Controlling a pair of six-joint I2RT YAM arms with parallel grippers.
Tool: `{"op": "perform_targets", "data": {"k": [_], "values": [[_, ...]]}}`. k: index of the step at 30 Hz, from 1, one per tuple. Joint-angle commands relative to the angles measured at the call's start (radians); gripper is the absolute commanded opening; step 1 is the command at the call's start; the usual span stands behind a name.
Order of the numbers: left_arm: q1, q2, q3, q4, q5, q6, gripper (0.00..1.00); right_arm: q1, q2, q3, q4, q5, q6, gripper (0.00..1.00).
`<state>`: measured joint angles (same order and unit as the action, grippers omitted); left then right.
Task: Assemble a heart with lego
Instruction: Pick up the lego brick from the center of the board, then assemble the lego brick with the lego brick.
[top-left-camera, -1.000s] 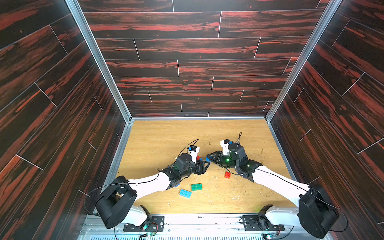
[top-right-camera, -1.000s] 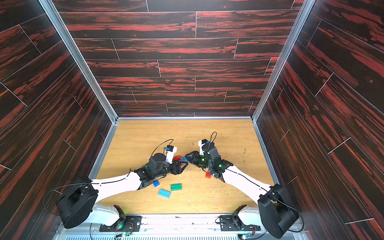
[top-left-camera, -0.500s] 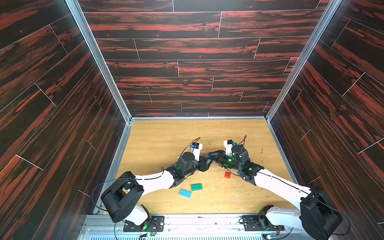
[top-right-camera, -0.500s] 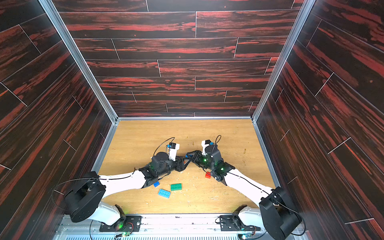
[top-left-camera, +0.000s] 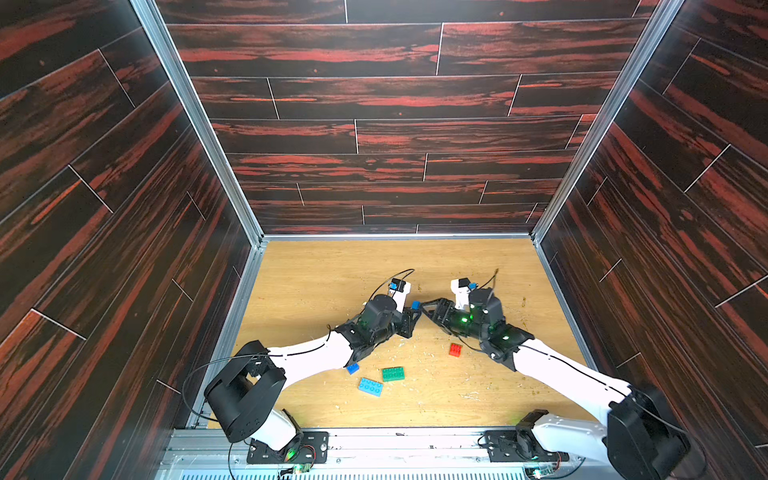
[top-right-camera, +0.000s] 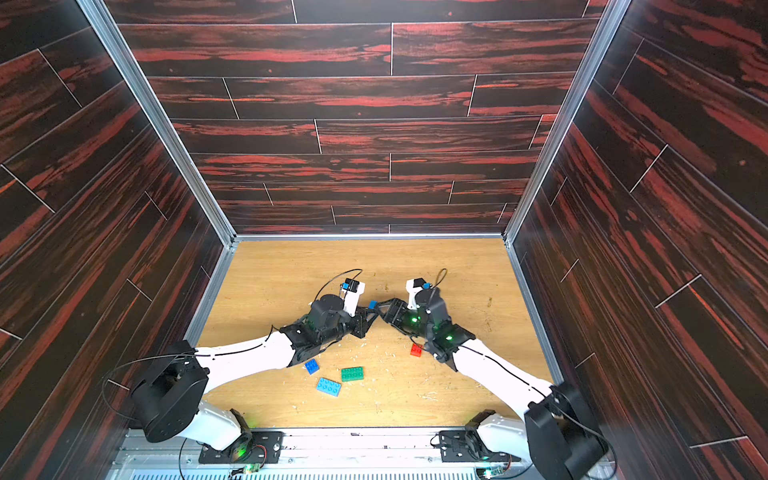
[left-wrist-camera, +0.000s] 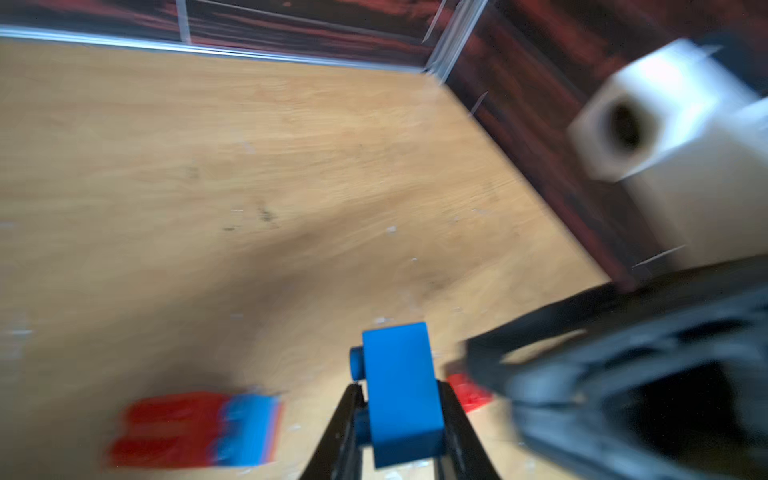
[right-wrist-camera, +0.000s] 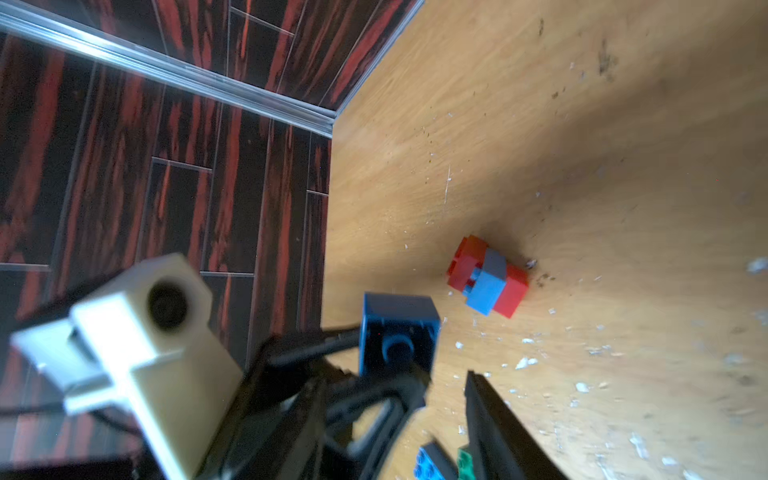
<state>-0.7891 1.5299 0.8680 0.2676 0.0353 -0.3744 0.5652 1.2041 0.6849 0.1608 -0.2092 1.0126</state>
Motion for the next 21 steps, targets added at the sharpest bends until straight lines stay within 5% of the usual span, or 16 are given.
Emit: {"op": "perform_targets", "data": {"k": [1,5,13,21], "values": [[0.001,-0.028,0.070,-0.301,-0.116,0.239,0.15,-0.083,-0.039,0.045,-0.154,-0.078,-0.152,0.71],[-0.039,0.028,0.142,-0.463,-0.252,0.394,0.16,-0.212,-0.060,0.037,-0.294,-0.096,-0.321,0.84],[-0.223,0.297,0.335,-0.622,-0.605,0.567,0.18,-0.485,-0.099,-0.037,-0.337,-0.137,-0.434,0.91],[-0.300,0.468,0.410,-0.637,-0.689,0.664,0.20,-0.633,-0.099,-0.089,-0.299,-0.163,-0.468,0.92]]}}
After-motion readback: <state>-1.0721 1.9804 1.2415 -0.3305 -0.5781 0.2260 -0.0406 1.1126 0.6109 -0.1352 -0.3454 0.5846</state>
